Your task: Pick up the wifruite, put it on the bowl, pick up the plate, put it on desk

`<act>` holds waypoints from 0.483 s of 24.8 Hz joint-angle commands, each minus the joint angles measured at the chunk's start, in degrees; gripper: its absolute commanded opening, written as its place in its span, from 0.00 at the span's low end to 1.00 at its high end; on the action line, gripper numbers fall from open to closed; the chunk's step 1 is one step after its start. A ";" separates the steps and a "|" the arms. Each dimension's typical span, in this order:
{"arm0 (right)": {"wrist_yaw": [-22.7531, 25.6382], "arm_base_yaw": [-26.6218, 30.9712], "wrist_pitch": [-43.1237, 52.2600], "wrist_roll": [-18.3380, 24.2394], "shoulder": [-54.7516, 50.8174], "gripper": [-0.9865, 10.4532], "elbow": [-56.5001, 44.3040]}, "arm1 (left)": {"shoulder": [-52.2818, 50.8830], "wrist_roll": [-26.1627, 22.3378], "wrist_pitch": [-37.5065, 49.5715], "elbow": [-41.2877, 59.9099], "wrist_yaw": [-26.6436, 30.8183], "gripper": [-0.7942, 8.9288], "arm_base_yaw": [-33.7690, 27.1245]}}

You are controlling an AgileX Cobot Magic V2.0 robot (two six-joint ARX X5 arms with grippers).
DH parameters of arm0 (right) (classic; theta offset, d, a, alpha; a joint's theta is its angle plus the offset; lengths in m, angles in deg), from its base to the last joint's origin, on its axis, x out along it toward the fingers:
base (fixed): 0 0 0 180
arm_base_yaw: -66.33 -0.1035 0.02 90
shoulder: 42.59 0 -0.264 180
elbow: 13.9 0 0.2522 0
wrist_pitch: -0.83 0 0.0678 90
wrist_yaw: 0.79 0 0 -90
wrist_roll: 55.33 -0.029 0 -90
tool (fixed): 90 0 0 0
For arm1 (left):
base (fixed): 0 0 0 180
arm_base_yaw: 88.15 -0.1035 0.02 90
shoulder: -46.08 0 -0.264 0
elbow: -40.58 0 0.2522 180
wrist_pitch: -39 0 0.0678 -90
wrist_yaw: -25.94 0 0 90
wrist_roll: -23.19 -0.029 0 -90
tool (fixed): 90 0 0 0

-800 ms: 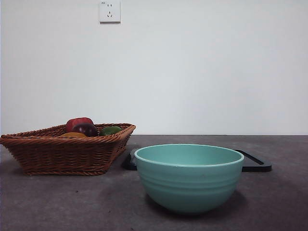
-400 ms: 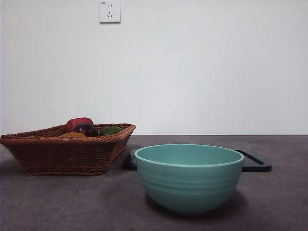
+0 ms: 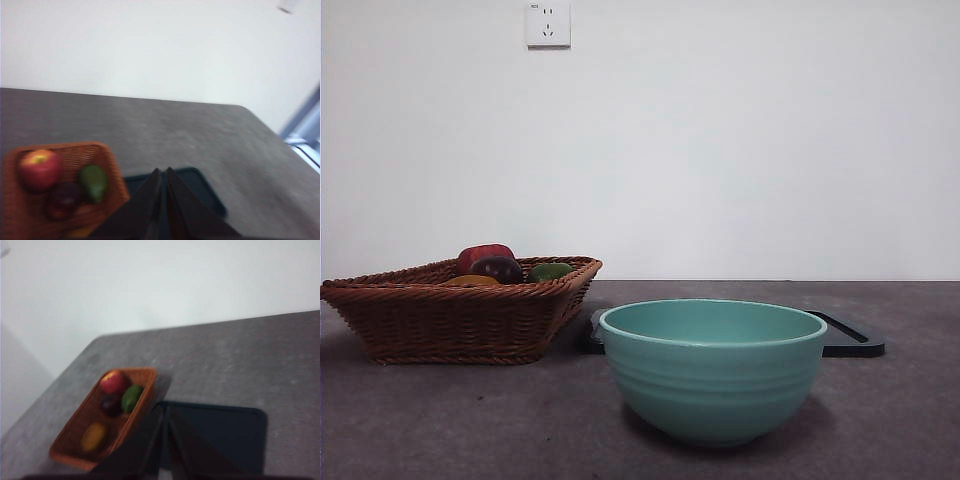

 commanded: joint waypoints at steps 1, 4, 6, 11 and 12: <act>-0.22 -3.10 -1.75 4.04 1.22 0.09 2.45 | 0.66 -0.11 -0.50 -1.79 -1.31 0.10 1.57; -0.20 -6.32 -3.52 5.22 2.05 0.09 3.10 | 0.66 -0.22 -2.38 -2.23 -1.33 0.10 3.63; -0.22 -8.15 -4.98 6.43 2.73 0.09 3.10 | 0.66 -0.83 -3.23 -2.34 -1.40 0.10 4.90; -0.63 -12.13 -11.65 12.55 3.78 0.09 3.10 | 0.66 -4.33 -6.71 -2.34 -2.08 0.10 7.69; -0.66 -12.57 -12.76 13.44 3.78 0.09 3.10 | 0.66 -5.03 -7.80 -2.34 -2.95 0.10 8.20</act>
